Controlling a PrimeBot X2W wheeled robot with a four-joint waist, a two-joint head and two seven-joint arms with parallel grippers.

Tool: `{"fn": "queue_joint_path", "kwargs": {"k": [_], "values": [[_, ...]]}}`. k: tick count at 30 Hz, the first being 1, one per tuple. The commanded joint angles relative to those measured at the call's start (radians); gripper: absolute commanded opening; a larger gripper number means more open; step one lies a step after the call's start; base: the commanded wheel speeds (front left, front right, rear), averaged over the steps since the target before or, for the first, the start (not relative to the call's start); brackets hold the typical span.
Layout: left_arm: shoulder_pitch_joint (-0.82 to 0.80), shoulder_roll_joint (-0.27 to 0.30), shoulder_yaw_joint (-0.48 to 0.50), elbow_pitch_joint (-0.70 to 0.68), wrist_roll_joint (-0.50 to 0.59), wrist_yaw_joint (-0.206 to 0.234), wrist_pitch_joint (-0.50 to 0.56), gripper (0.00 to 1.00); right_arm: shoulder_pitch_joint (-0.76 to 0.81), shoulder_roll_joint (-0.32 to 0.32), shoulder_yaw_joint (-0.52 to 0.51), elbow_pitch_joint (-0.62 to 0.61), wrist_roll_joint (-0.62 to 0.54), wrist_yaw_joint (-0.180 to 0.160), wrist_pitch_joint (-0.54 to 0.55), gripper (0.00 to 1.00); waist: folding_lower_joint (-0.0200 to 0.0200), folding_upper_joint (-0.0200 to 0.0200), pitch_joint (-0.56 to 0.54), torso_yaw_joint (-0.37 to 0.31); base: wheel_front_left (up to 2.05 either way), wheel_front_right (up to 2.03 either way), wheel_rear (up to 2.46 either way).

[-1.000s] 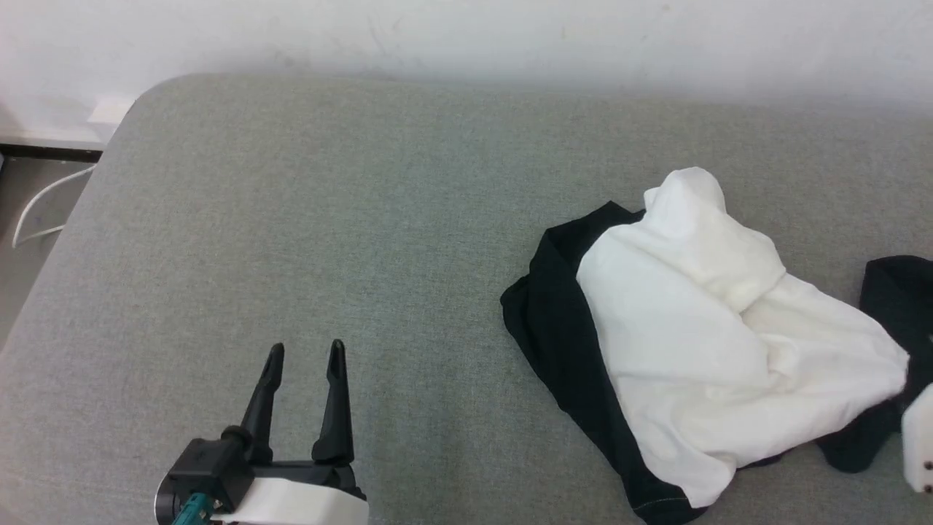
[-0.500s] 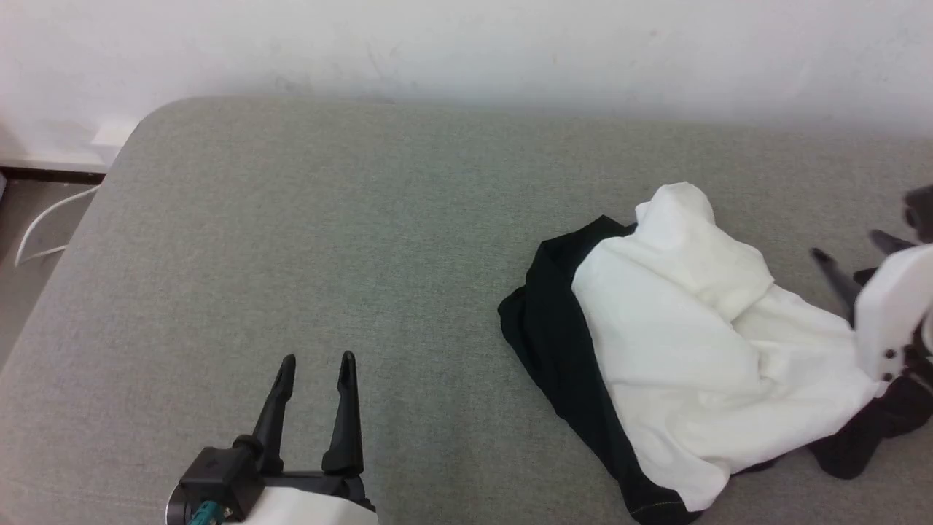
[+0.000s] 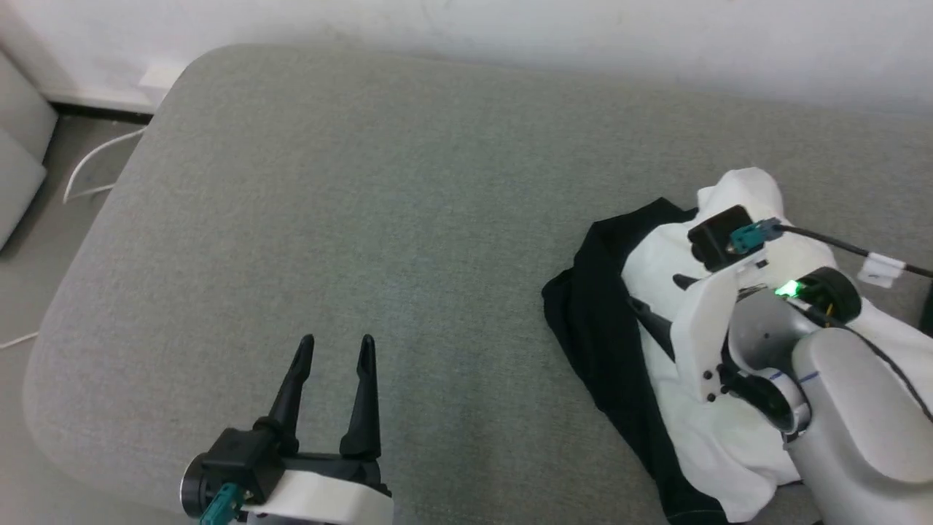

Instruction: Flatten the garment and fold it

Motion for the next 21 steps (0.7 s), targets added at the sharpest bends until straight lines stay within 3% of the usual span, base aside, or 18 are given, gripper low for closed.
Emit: {"fn": "queue_joint_path", "kwargs": {"k": [1, 6, 7, 8, 9, 21], "values": [[-0.021, -0.001, -0.006, 0.005, -0.007, 0.001, -0.005, 1.0, -0.024, 0.016, 0.006, 0.058, -0.012, -0.001, -0.029, 1.0, -0.0001, 0.0, 0.031, 0.041, 0.0, 0.0, 0.0], [-0.038, -0.001, -0.02, 0.015, -0.019, 0.003, -0.005, 1.0, -0.057, 0.059, 0.046, 0.219, -0.026, -0.001, -0.098, 1.0, -0.0001, 0.0, 0.047, 0.076, 0.0, 0.0, 0.0], [-0.039, -0.001, -0.021, 0.016, -0.021, 0.004, -0.005, 1.0, -0.063, 0.067, 0.058, 0.245, -0.023, -0.001, -0.103, 0.77, -0.0001, 0.0, 0.048, 0.08, 0.0, 0.0, 0.0], [-0.039, -0.001, -0.021, 0.017, -0.023, 0.006, -0.005, 1.0, -0.069, 0.074, 0.071, 0.266, -0.019, -0.001, -0.112, 0.25, -0.0001, 0.0, 0.049, 0.082, 0.0, 0.0, 0.0], [-0.039, -0.001, -0.022, 0.017, -0.025, 0.007, -0.005, 1.0, -0.077, 0.078, 0.08, 0.285, -0.018, -0.001, -0.126, 0.0, -0.0001, 0.0, 0.049, 0.084, 0.0, 0.0, 0.0], [-0.031, -0.001, -0.031, 0.024, -0.038, 0.02, -0.005, 1.0, -0.211, 0.065, 0.141, 0.36, 0.0, -0.001, -0.241, 0.0, -0.0001, 0.0, 0.023, 0.074, 0.0, 0.0, 0.0]]}}
